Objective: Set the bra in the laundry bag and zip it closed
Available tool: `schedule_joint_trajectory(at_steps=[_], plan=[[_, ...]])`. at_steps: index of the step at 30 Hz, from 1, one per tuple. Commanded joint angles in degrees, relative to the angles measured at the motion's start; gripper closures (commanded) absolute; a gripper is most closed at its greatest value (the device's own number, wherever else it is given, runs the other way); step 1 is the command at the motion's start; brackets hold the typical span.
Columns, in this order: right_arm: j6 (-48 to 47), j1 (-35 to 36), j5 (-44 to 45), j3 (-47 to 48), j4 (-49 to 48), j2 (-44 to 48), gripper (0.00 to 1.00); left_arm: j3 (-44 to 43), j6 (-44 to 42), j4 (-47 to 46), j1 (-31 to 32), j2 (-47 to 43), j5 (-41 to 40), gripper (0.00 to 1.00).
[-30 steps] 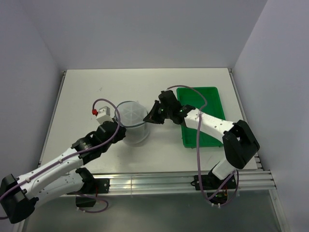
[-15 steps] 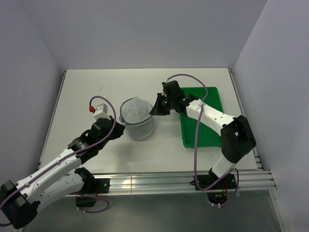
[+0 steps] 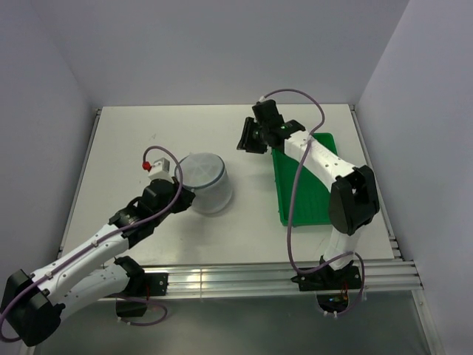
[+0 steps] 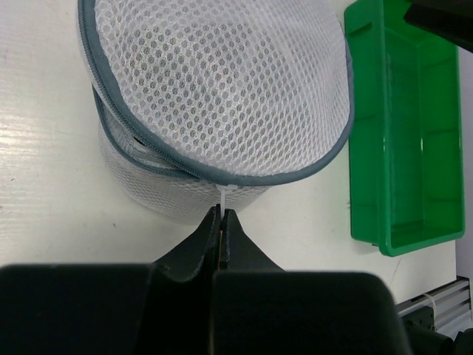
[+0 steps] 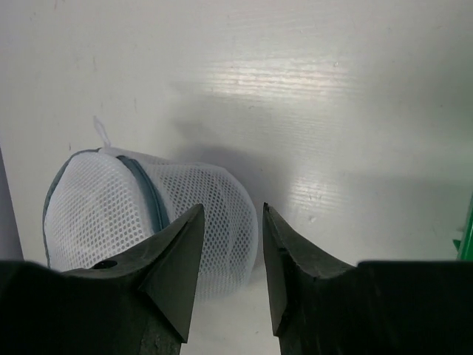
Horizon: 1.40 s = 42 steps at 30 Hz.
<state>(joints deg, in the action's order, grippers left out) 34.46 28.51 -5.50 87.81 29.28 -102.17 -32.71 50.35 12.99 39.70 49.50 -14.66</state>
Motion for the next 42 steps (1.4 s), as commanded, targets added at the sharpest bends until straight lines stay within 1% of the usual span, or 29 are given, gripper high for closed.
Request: schedule_joint_trajectory(at_steps=[1,3,7,9,11,14,16,17,20,22,25,35,42], plan=[[2.4,0.7,2.5,0.0,3.5,2.0,0.55,0.0,-1.3,-3.8,0.1,1.2,1.9,1.00],[5.8,1.6,1.3,-3.3,3.1,5.0,0.55,0.2,-1.3,-4.9,0.2,1.9,2.3,1.00],[13.2,6.3,2.9,-8.3,1.5,11.2,0.55,0.2,-1.5,-6.0,0.6,2.5,3.0,1.00],[18.3,7.9,0.5,-14.3,-2.6,13.9,0.55,0.3,-1.6,-6.4,1.2,2.5,3.1,1.00],[22.8,9.0,0.5,-19.3,-7.2,17.6,0.54,0.2,-2.0,-6.8,1.6,2.4,3.6,1.00],[26.8,10.3,1.0,-22.6,-10.3,20.6,0.54,-0.1,-3.1,-7.2,2.0,2.7,4.9,1.00],[28.0,12.6,2.8,-23.0,-11.1,21.5,0.54,-0.2,-3.2,-7.2,2.4,2.9,4.9,1.00],[29.2,14.1,3.5,-23.1,-11.4,21.5,0.54,-0.3,-3.2,-7.4,2.7,2.8,5.1,1.00],[31.5,15.7,4.4,-23.6,-12.6,20.3,0.53,-0.2,-3.1,-7.9,3.4,2.4,5.2,1.00],[32.9,16.8,3.4,-24.5,-15.9,19.3,0.53,-0.2,-3.2,-8.1,3.7,2.4,5.6,1.00],[34.3,18.9,4.3,-24.5,-17.0,18.1,0.53,-0.3,-3.8,-8.0,4.7,2.2,5.5,1.00],[35.6,21.1,4.7,-23.7,-18.9,15.0,0.53,-0.1,-4.5,-8.3,5.5,1.7,6.2,1.00],[35.8,21.3,4.4,-23.7,-20.1,12.2,0.54,-0.2,-4.6,-8.4,6.0,1.7,6.0,1.00]])
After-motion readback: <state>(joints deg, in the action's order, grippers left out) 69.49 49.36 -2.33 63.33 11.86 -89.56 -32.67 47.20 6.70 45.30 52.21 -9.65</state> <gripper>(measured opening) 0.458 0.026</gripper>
